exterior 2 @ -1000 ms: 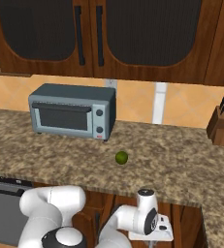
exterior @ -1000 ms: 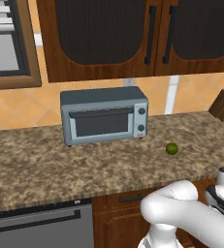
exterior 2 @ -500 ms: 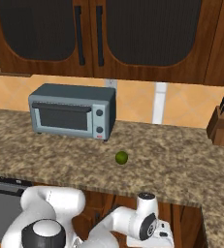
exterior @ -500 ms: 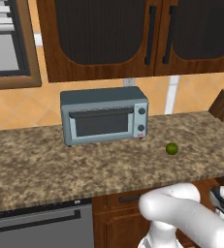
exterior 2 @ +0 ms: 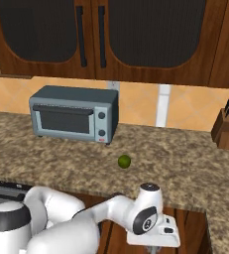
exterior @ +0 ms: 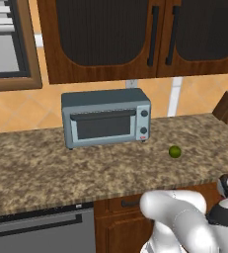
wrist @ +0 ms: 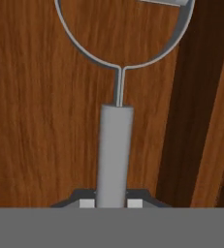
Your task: Pick the peeler from the drawer and place it on the counter.
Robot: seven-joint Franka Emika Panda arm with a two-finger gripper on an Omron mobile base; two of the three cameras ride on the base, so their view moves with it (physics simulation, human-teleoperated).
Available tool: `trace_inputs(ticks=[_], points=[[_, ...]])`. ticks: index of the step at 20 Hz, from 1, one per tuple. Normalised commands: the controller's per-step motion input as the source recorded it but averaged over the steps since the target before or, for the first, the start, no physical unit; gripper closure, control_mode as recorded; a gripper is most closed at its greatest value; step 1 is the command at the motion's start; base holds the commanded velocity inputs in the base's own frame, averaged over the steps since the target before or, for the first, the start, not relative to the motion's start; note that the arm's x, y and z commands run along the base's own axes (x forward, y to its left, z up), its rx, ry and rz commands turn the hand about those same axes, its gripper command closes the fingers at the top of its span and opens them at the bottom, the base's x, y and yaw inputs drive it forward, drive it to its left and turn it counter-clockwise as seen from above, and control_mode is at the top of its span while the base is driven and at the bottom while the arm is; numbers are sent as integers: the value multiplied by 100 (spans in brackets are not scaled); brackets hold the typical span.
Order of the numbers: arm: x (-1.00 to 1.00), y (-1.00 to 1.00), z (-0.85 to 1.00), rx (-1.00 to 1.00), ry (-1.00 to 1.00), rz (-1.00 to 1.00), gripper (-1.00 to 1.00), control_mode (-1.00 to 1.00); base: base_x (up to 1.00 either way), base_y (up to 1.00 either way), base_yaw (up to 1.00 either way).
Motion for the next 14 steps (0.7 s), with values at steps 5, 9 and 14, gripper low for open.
trace_inputs(ticks=[5, 9, 14], points=[[1, 23, 98, 6, -23, 0, 100, -100, 0, 0, 0], [27, 38, 100, 9, -33, 0, 100, -100, 0, 0, 0], [83, 71, 75, 3, -23, 0, 100, -100, 0, 0, 0]])
